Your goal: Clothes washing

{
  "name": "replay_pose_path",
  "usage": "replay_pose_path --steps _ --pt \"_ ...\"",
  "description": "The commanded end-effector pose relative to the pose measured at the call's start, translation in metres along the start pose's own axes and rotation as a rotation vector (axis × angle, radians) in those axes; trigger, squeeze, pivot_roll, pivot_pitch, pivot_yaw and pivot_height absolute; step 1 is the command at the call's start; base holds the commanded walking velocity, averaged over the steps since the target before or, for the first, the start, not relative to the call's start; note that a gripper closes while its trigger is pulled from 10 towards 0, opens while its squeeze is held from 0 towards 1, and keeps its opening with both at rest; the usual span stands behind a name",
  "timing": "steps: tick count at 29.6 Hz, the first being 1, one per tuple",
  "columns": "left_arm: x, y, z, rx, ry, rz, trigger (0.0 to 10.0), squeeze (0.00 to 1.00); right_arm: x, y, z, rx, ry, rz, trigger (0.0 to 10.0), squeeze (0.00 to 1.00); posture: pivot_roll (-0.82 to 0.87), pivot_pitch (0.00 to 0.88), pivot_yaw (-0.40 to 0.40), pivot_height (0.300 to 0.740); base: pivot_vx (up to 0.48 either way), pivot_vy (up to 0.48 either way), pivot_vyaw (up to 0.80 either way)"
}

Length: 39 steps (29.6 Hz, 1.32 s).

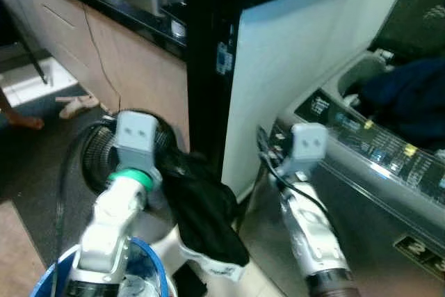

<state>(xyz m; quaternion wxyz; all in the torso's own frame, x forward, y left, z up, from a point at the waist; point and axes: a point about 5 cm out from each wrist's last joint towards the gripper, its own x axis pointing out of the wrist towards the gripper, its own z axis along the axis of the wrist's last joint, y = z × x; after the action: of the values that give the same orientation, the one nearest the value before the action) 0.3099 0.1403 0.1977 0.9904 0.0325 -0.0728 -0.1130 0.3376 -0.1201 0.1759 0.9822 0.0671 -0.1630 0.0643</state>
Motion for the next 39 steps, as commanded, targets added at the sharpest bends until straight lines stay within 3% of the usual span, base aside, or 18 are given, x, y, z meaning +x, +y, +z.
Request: replay_pose_path --steps 1,12,29,35,37,38,39 --pt "-0.001 0.001 -0.002 0.004 0.009 0.006 10.0 0.00 -0.002 0.003 -0.002 0.017 0.006 0.003 10.0 0.00 0.02 0.028 0.031 0.740 0.000 0.000 -0.78" --pt "-0.001 0.002 -0.001 0.005 0.005 0.009 10.0 0.00 0.009 0.007 0.022 0.051 -0.076 0.001 10.0 0.00 0.02 0.033 0.031 0.740 0.000 0.000 -0.78" --pt "0.000 0.002 0.004 0.006 -0.010 0.012 10.0 0.00 0.012 0.008 0.036 0.071 -0.118 -0.003 10.0 0.00 0.02 0.035 0.032 0.740 0.000 0.000 -0.78" --pt "0.003 0.004 0.021 0.071 -0.080 0.013 10.0 0.00 0.019 0.011 0.061 0.105 -0.207 0.004 10.0 0.00 0.02 0.035 0.034 0.740 0.000 0.000 -0.79" --pt "0.006 0.003 0.049 0.142 -0.192 0.001 10.0 0.00 0.022 0.011 0.081 0.167 -0.298 -0.003 10.0 0.00 0.03 0.030 0.031 0.740 0.000 0.000 -0.79" --pt "0.006 0.003 0.049 0.142 -0.192 0.001 10.0 0.00 0.022 0.011 0.081 0.167 -0.298 -0.003 10.0 0.00 0.03 0.030 0.031 0.740 0.000 0.000 -0.79" --pt "0.007 0.002 0.069 0.185 -0.275 -0.006 10.0 0.00 0.023 0.009 0.089 0.222 -0.336 -0.015 10.0 0.00 0.03 0.026 0.029 0.740 0.000 0.000 -0.78"
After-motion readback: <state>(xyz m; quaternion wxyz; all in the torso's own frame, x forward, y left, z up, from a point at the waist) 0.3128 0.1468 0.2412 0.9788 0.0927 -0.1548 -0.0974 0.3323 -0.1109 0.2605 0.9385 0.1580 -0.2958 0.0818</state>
